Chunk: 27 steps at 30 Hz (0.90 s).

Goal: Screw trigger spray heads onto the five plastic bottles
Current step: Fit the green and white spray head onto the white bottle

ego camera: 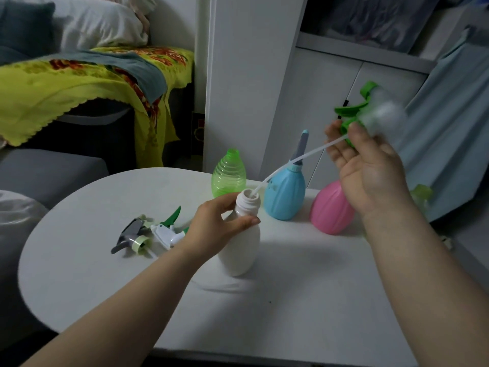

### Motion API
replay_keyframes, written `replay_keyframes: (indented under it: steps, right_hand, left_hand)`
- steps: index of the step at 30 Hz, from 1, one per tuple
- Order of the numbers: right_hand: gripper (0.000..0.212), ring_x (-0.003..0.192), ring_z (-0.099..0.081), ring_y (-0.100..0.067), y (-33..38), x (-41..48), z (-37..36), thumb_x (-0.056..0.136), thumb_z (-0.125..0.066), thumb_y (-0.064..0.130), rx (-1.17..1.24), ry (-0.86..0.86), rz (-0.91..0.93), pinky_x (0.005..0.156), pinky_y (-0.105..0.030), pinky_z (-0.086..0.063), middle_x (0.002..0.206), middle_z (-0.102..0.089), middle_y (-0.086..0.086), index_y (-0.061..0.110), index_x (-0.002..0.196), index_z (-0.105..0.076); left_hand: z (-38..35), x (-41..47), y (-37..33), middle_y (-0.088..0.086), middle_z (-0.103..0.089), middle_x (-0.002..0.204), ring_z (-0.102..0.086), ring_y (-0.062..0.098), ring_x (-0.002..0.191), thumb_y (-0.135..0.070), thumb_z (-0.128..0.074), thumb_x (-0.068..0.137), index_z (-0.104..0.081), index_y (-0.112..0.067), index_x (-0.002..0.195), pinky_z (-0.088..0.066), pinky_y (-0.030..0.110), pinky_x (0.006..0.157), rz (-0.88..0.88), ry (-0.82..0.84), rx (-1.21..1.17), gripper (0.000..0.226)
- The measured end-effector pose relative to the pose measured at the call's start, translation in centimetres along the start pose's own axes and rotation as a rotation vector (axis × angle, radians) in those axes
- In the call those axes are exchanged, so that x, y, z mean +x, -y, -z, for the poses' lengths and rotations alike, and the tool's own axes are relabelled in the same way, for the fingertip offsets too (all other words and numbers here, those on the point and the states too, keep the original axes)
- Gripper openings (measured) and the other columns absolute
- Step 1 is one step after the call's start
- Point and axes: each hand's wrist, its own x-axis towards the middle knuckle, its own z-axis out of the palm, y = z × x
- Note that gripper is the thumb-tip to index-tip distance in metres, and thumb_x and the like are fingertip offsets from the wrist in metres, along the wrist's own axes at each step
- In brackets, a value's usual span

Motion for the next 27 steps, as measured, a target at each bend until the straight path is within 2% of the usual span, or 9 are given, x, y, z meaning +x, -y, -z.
replay_keyframes:
  steps: [3, 6, 9, 10, 13, 15, 19, 24, 27]
  right_hand:
    - [0.017, 0.074, -0.064, -0.01, -0.8, -0.1, -0.6, 0.083, -0.05, 0.001, -0.19, 0.086, 0.028, 0.074, -0.023, -0.053, 0.076, -0.065, 0.003, 0.017, 0.084, -0.055]
    - [0.024, 0.085, -0.06, -0.011, -2.1, -0.6, -1.4, 0.079, -0.054, -0.001, -0.41, 0.215, -0.014, 0.087, -0.028, -0.047, 0.084, -0.063, 0.003, 0.022, 0.088, -0.054]
    - [0.034, 0.084, -0.062, 0.0, -3.8, -1.3, -1.9, 0.076, -0.056, -0.008, -0.505, 0.389, -0.099, 0.076, -0.014, -0.051, 0.093, -0.063, 0.003, 0.02, 0.095, -0.054]
    - [0.035, 0.088, -0.061, -0.002, -4.5, -1.6, -1.9, 0.074, -0.058, -0.008, -0.556, 0.43, -0.129, 0.077, -0.013, -0.05, 0.098, -0.064, -0.001, 0.017, 0.098, -0.054]
    - [0.042, 0.102, -0.057, -0.016, -6.2, -2.4, -1.8, 0.074, -0.06, -0.005, -0.674, 0.492, -0.225, 0.092, -0.026, -0.045, 0.11, -0.061, -0.013, 0.006, 0.113, -0.051]
    - [0.041, 0.106, -0.057, -0.021, -6.5, -2.4, -1.6, 0.076, -0.06, -0.002, -0.7, 0.506, -0.279, 0.096, -0.03, -0.044, 0.113, -0.061, -0.013, 0.008, 0.114, -0.051]
    - [0.036, 0.096, -0.06, -0.012, -6.4, -1.9, -1.5, 0.077, -0.058, -0.002, -0.711, 0.57, -0.314, 0.087, -0.018, -0.048, 0.107, -0.063, -0.008, 0.009, 0.111, -0.054]
    - [0.033, 0.091, -0.062, -0.004, -6.7, -1.8, -1.2, 0.076, -0.059, -0.002, -0.709, 0.58, -0.337, 0.084, -0.014, -0.049, 0.101, -0.064, 0.0, 0.016, 0.104, -0.057]
    - [0.034, 0.096, -0.061, -0.009, -7.3, -2.0, -1.1, 0.075, -0.06, -0.001, -0.694, 0.566, -0.335, 0.09, -0.021, -0.048, 0.102, -0.064, -0.001, 0.018, 0.102, -0.057]
  left_hand:
    - [-0.3, 0.0, 0.3, -0.011, -0.062, 0.088, -0.056, 0.003, 0.084, -0.014, -0.073, 0.068, -0.063, -0.017, 0.101, -0.035, -0.003, 0.07, -0.011, 0.007, -0.005, 0.034]
    - [-0.2, 0.0, 0.7, -0.015, -0.061, 0.087, -0.056, 0.007, 0.087, -0.011, -0.07, 0.071, -0.06, -0.025, 0.097, -0.036, -0.002, 0.071, -0.009, 0.025, -0.051, 0.031]
    - [0.0, -0.3, 1.3, -0.014, -0.06, 0.092, -0.054, 0.01, 0.091, -0.014, -0.068, 0.074, -0.053, -0.033, 0.097, -0.037, 0.0, 0.071, 0.011, 0.088, -0.04, 0.033]
    - [0.1, -0.4, 1.4, -0.016, -0.06, 0.091, -0.054, 0.009, 0.09, -0.017, -0.068, 0.074, -0.051, -0.036, 0.097, -0.037, 0.001, 0.07, 0.021, 0.117, -0.029, 0.034]
    - [0.5, -0.8, 2.0, -0.016, -0.057, 0.092, -0.054, 0.011, 0.09, -0.019, -0.07, 0.072, -0.046, -0.036, 0.101, -0.04, 0.005, 0.069, 0.059, 0.183, -0.017, 0.041]
    - [0.7, -0.9, 2.3, -0.014, -0.055, 0.093, -0.053, 0.013, 0.092, -0.017, -0.071, 0.071, -0.042, -0.031, 0.104, -0.043, 0.012, 0.073, 0.091, 0.217, -0.025, 0.046]
    - [0.9, -0.9, 2.7, -0.006, -0.055, 0.097, -0.054, 0.017, 0.096, -0.014, -0.074, 0.068, -0.041, -0.029, 0.098, -0.046, 0.031, 0.082, 0.153, 0.213, -0.071, 0.047]
    - [0.7, -1.0, 2.9, -0.013, -0.056, 0.095, -0.054, 0.011, 0.094, -0.015, -0.076, 0.065, -0.043, -0.038, 0.088, -0.045, 0.026, 0.08, 0.152, 0.174, -0.096, 0.046]
    - [0.7, -1.2, 3.0, -0.013, -0.055, 0.095, -0.054, 0.012, 0.095, -0.014, -0.075, 0.066, -0.044, -0.038, 0.089, -0.045, 0.027, 0.082, 0.158, 0.161, -0.118, 0.046]
